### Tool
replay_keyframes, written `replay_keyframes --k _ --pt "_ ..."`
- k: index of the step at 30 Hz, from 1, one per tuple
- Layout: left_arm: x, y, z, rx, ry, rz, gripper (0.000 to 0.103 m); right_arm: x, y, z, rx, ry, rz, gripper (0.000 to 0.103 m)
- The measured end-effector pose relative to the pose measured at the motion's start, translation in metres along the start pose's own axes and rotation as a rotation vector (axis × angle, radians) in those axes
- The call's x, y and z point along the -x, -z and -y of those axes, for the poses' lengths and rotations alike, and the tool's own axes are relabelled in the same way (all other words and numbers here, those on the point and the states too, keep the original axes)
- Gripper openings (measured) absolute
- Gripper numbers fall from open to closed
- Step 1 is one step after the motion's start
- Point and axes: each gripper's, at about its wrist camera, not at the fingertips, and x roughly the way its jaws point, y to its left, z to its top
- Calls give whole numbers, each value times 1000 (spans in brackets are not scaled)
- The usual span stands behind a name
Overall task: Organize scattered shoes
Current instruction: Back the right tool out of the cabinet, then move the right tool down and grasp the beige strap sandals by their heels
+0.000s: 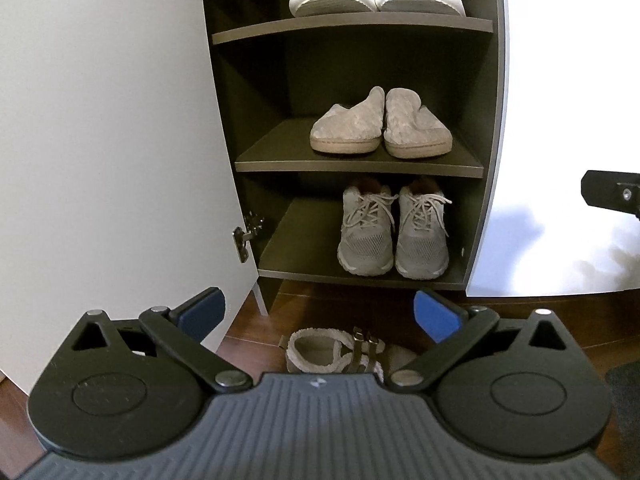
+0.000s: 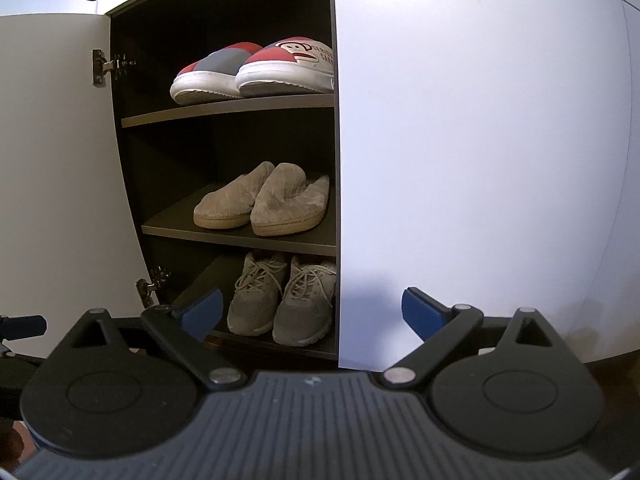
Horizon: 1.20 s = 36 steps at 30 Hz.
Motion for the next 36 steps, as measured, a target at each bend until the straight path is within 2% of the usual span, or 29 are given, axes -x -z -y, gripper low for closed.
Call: replay_keyframes --k 7,9,12,16,19,23,26,29,30,33,34,35,36 --pt "-14 9 1 -10 7 -36 102 -12 4 -1 9 -11 -25 96" --pt "-22 22 -2 -23 22 -61 102 -19 9 -1 26 -31 -41 97" --pt "-36 66 -14 -60 24 -110 102 -32 21 -1 70 -80 -67 99" --pt "-65 143 -38 -63 -10 -289 102 -74 67 -17 243 -224 -178 100" --pt "-83 179 -51 -13 -4 -399 102 -110 102 -38 389 -332 -267 98" --pt "-99 195 -49 -33 -24 -427 102 -156 146 -65 577 -470 -377 94" --pt "-110 202 -42 -68 -22 -446 102 -199 152 -112 759 -585 -344 90" --pt "-115 209 -41 -71 -4 -472 102 -242 162 -157 944 -644 -324 79" --pt "-117 212 -43 -65 7 -483 102 -252 165 -165 974 -654 -328 78" --pt "-119 216 -49 -59 24 -494 102 -291 181 -196 1074 -705 -380 78" --pt "-120 218 -52 -58 29 -498 102 -303 191 -204 1102 -726 -438 78" --pt "-121 219 -53 -58 29 -500 102 -316 202 -212 1133 -735 -493 76" --pt "-122 220 -55 -56 23 -503 102 -326 210 -217 1145 -722 -541 36"
